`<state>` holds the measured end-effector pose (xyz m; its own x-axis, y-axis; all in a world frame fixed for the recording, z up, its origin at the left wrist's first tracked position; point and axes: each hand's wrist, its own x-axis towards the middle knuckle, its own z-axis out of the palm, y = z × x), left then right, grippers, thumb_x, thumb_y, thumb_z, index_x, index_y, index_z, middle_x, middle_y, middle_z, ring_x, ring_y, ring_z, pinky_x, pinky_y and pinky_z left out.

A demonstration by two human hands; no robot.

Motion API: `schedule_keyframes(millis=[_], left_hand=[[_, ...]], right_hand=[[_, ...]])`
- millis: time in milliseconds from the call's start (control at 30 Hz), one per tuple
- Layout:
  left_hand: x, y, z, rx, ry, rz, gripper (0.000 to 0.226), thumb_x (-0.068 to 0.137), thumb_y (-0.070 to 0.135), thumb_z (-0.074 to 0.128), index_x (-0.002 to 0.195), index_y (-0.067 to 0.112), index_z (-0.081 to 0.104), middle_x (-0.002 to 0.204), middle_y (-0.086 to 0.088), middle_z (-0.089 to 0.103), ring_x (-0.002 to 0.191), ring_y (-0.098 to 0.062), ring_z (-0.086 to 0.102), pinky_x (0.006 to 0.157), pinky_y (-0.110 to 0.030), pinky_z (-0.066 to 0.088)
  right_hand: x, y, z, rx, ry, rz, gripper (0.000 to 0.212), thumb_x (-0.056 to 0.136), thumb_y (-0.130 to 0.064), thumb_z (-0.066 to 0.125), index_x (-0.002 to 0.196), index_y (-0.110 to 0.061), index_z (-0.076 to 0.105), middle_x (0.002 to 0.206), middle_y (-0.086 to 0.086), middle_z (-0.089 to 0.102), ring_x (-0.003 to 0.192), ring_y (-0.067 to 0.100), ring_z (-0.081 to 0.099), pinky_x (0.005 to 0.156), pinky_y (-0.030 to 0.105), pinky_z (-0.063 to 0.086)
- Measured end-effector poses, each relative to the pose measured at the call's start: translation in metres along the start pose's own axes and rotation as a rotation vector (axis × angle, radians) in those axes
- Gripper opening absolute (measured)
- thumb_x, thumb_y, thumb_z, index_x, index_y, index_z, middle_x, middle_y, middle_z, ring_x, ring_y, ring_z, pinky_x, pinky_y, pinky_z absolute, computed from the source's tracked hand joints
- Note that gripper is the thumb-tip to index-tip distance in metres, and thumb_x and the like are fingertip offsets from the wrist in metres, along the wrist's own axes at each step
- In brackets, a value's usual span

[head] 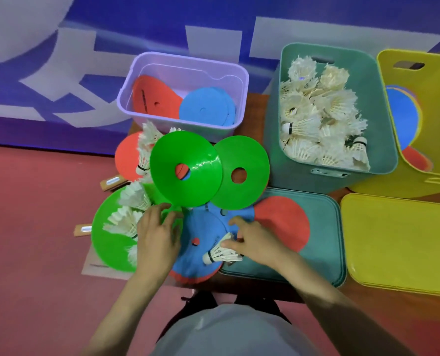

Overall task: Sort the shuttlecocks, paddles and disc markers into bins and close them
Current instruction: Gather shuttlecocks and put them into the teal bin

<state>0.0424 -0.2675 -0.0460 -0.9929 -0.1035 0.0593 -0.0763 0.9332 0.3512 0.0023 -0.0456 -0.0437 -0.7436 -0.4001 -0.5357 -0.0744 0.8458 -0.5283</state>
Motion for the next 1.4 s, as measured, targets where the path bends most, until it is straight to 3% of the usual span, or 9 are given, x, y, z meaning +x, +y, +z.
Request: schedule_keyframes(millis=[167,267,367,567,867,1000,1133,1233,1400], left_hand=[[-0.004,-0.019,-0.007,0.012,0.017,-0.065,0.029,0.068,0.009,0.063,0.097,0.012,0.068,0.113,-0.015,0.057,0.103,-0.037,0.052,0.086,-0.044,0.041],[-0.002,-0.028,-0.006,0.048,-0.013,-0.075,0.034,0.065,0.014,0.061,0.099,0.009,0.067,0.108,-0.015,0.059,0.098,-0.038,0.053,0.085,-0.044,0.042],[0.005,-0.033,-0.006,0.101,-0.071,-0.069,0.045,0.055,0.0,0.072,0.098,0.003,0.064,0.101,-0.02,0.059,0.09,-0.041,0.054,0.078,-0.046,0.046],[0.024,-0.034,-0.017,0.202,-0.098,-0.035,0.025,0.065,-0.002,0.075,0.086,0.007,0.066,0.074,-0.013,0.062,0.07,-0.036,0.055,0.058,-0.041,0.045],[0.042,-0.003,-0.046,-0.224,0.071,-0.067,0.005,0.082,0.02,0.06,0.087,0.019,0.062,0.082,0.0,0.067,0.076,-0.026,0.061,0.071,-0.041,0.048],[0.053,0.02,-0.053,-0.364,0.024,-0.206,0.007,0.082,0.015,0.065,0.088,0.017,0.064,0.077,0.0,0.065,0.07,-0.021,0.06,0.06,-0.026,0.041],[0.064,0.05,-0.062,-0.586,0.031,-0.196,0.01,0.082,0.01,0.068,0.088,0.016,0.063,0.077,0.006,0.063,0.065,0.002,0.053,0.058,-0.008,0.037],[0.08,0.079,-0.068,-0.745,0.061,-0.129,0.013,0.084,0.01,0.067,0.085,0.02,0.058,0.076,0.012,0.06,0.065,0.003,0.052,0.064,-0.014,0.041],[0.115,0.143,-0.07,-0.901,0.107,-0.016,0.014,0.089,0.016,0.062,0.083,0.022,0.051,0.077,0.007,0.062,0.072,-0.005,0.057,0.065,-0.019,0.041]], right_hand=[[0.011,-0.013,0.014,0.144,0.023,0.063,0.046,0.085,-0.035,0.065,0.123,-0.016,0.048,0.072,-0.006,0.05,0.074,0.015,0.049,0.053,0.021,0.031],[0.016,-0.022,0.014,0.208,0.102,0.05,0.037,0.086,-0.024,0.065,0.12,-0.017,0.053,0.085,-0.001,0.054,0.081,0.018,0.055,0.062,0.027,0.039],[0.016,-0.035,0.004,0.291,0.209,-0.019,0.03,0.087,-0.02,0.063,0.116,-0.019,0.056,0.089,-0.001,0.059,0.086,0.021,0.061,0.076,0.035,0.049],[0.016,-0.047,-0.013,0.39,0.354,-0.117,0.025,0.088,-0.023,0.063,0.113,-0.023,0.058,0.078,-0.004,0.057,0.069,0.025,0.06,0.065,0.041,0.049],[0.016,-0.046,-0.036,0.496,0.52,-0.173,0.027,0.089,-0.014,0.061,0.114,-0.022,0.058,0.09,-0.002,0.063,0.082,0.01,0.057,0.076,0.029,0.048],[0.013,-0.037,-0.057,0.475,0.599,-0.215,0.026,0.088,-0.011,0.062,0.114,-0.017,0.06,0.09,-0.001,0.064,0.079,0.004,0.055,0.077,0.031,0.049],[0.002,-0.026,-0.081,0.471,0.698,-0.266,0.026,0.088,-0.012,0.062,0.113,-0.017,0.06,0.091,0.0,0.067,0.078,0.006,0.059,0.077,0.033,0.051],[-0.01,-0.018,-0.104,0.488,0.791,-0.308,0.026,0.09,-0.013,0.06,0.115,-0.018,0.059,0.1,-0.007,0.066,0.086,0.005,0.061,0.081,0.033,0.052],[-0.037,-0.004,-0.159,0.493,0.984,-0.332,0.026,0.093,-0.011,0.055,0.115,-0.025,0.057,0.108,-0.028,0.057,0.099,-0.009,0.054,0.088,0.013,0.042]])
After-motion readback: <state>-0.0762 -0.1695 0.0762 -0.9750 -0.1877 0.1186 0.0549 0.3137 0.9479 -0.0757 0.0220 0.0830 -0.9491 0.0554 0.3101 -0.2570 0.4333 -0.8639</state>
